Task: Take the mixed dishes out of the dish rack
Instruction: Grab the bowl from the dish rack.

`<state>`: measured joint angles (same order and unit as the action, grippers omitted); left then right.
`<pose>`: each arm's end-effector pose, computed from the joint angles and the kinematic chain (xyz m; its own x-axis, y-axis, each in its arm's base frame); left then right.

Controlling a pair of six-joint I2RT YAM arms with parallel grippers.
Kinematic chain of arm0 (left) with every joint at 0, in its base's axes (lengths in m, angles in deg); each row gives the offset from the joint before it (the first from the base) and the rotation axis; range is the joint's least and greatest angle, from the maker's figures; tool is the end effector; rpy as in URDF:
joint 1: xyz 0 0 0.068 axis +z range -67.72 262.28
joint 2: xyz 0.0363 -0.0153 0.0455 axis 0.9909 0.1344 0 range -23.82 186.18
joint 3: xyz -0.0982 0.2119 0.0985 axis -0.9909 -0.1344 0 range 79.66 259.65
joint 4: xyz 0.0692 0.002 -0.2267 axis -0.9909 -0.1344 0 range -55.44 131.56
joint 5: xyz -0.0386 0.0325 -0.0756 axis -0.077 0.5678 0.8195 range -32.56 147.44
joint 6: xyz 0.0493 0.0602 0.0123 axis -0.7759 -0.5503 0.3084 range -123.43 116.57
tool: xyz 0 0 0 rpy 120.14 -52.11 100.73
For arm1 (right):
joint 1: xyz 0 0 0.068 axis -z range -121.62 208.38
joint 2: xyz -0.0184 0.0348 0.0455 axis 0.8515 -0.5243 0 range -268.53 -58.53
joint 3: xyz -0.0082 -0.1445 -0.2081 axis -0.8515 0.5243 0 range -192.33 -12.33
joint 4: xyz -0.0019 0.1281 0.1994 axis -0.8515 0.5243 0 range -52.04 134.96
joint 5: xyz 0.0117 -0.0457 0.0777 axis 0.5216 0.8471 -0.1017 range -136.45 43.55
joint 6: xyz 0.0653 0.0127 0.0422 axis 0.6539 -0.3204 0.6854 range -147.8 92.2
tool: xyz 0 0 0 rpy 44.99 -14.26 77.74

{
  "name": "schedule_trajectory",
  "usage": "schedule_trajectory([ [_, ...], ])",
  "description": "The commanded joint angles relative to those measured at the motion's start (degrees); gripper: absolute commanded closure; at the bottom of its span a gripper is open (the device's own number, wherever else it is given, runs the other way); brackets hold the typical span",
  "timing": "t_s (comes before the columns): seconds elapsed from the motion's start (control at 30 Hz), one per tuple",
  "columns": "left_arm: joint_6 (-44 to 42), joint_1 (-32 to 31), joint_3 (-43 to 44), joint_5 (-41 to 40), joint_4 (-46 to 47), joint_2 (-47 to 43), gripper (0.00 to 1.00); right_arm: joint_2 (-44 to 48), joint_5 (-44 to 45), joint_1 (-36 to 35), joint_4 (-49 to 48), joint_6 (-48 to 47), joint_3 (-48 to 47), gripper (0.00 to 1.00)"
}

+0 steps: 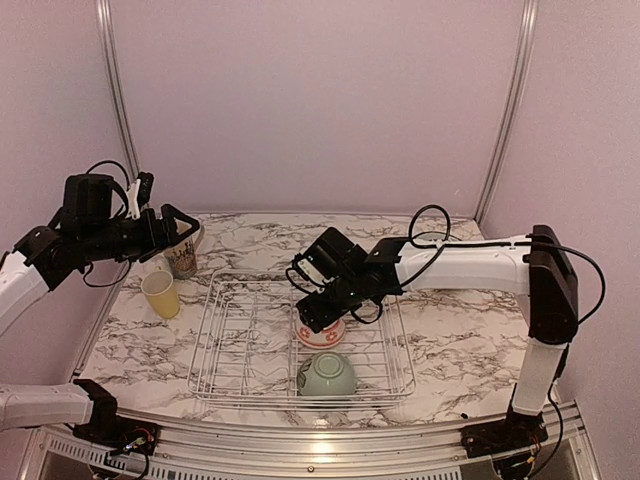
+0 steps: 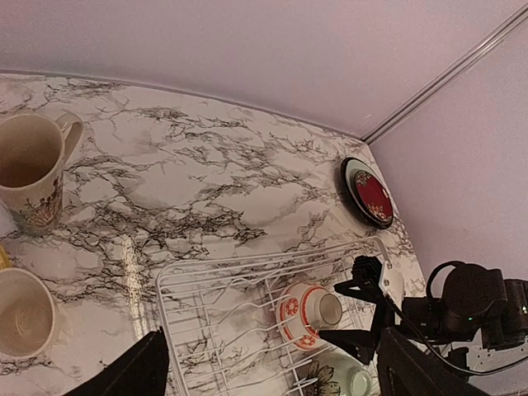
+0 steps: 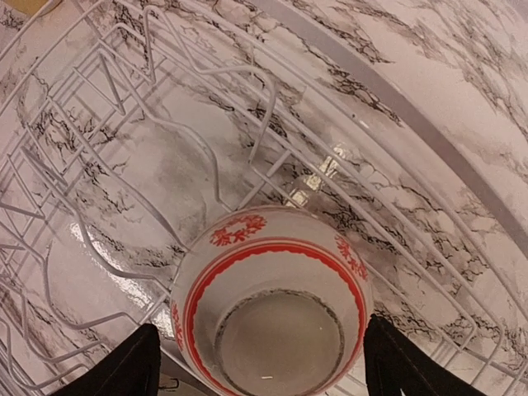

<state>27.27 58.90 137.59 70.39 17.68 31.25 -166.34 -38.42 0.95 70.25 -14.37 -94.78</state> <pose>0.2018 -0.1037 0.3342 -0.5785 -0.2919 -0.7616 0.3295 0.7705 -0.5457 0.2197 0.3264 0.1873 -0.6268 -0.5540 -0.5479 -0.6669 0.7451 0.0095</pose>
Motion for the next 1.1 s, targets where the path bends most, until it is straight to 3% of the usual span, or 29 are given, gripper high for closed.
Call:
schedule_trajectory([
  [0.0,0.06,-1.21,0.81,-1.05,1.18,0.91,0.1,-0.82,-0.33,1.03,0.66,0.71,-0.51,0.19],
  [0.2,0.06,-2.52,1.47,-1.9,1.16,1.88,0.1,-0.94,-1.72,1.48,-0.7,0.89,0.73,0.27],
  [0.8,0.04,-4.91,2.69,-4.07,0.41,2.77,0.1,-2.48,-0.83,1.79,-1.97,0.64,1.86,0.34],
  [1.07,0.2,-5.58,2.69,-4.34,0.74,3.37,0.1,-1.96,-0.24,1.8,-2.2,0.52,1.93,0.48],
])
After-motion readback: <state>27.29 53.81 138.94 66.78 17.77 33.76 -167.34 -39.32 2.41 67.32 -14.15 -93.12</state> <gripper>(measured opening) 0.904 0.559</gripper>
